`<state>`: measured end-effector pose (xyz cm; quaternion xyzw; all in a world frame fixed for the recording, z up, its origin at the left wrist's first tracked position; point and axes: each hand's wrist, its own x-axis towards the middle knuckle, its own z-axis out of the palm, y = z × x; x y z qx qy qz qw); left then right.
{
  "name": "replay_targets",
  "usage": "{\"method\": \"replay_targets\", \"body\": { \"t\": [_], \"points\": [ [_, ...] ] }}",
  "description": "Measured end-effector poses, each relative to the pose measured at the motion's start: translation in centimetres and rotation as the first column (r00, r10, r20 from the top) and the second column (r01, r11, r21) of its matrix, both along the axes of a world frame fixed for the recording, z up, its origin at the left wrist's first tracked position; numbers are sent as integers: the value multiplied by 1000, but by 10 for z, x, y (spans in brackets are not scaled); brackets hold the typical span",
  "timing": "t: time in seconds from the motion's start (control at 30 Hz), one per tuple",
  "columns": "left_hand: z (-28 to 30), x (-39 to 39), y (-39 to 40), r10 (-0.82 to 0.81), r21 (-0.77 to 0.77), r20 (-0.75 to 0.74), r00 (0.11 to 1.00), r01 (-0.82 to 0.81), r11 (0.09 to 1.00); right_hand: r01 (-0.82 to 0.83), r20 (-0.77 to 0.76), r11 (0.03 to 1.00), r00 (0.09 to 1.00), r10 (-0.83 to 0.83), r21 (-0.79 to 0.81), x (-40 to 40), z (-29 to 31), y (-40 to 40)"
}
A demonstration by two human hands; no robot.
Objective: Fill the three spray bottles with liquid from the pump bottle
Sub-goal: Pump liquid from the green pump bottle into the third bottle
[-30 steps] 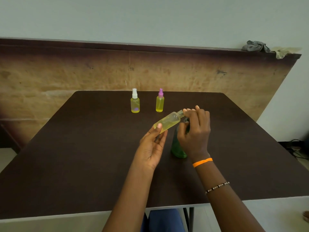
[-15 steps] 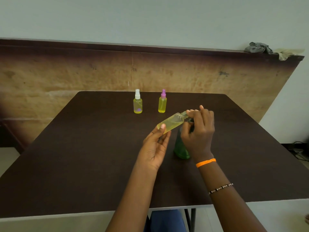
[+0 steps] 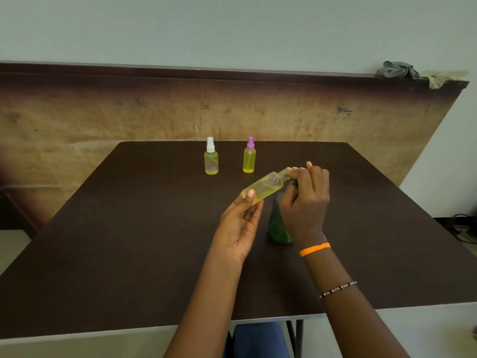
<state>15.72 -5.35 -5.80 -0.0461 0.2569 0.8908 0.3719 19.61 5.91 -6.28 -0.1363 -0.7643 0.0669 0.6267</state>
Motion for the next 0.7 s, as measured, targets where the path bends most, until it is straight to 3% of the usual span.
{"method": "replay_targets", "body": {
  "t": [0.17,0.37,0.53,0.7],
  "points": [
    [-1,1,-1,4,-2,22,1000,-4,1000,-15,-19,1000,1000,15,-7,-3,0,0],
    [4,3,-2,19,4,4,1000,-19,1000,-37,89,999,995,36,11,6,20,-1],
    [-1,2,-1,11,-8,-5,1000,-12,1000,-39,-16,999,999,40,35,1,4,3],
    [-1,1,-2,4,-6,-1,1000,-4,1000,-37,-18,999,999,38,26,-1,2,6]
  ]
}}
